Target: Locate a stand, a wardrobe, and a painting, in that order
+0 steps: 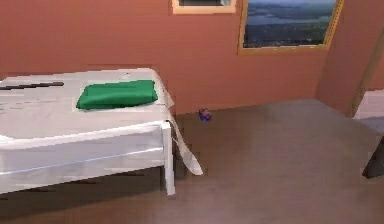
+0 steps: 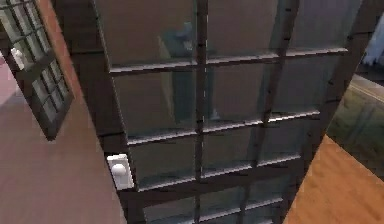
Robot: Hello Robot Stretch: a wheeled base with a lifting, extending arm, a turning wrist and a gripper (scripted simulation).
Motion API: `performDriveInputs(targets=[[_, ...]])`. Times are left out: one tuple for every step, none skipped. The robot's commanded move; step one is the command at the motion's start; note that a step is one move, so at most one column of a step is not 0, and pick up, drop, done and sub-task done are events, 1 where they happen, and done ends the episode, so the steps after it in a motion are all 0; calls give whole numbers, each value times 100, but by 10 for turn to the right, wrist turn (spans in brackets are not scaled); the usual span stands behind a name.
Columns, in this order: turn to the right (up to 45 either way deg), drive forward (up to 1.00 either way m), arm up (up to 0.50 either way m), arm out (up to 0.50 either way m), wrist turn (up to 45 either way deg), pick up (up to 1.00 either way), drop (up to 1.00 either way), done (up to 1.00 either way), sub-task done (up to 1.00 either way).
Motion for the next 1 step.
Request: performDriveInputs(targets=[[90, 0, 0, 0, 0, 0, 0, 0, 0]])
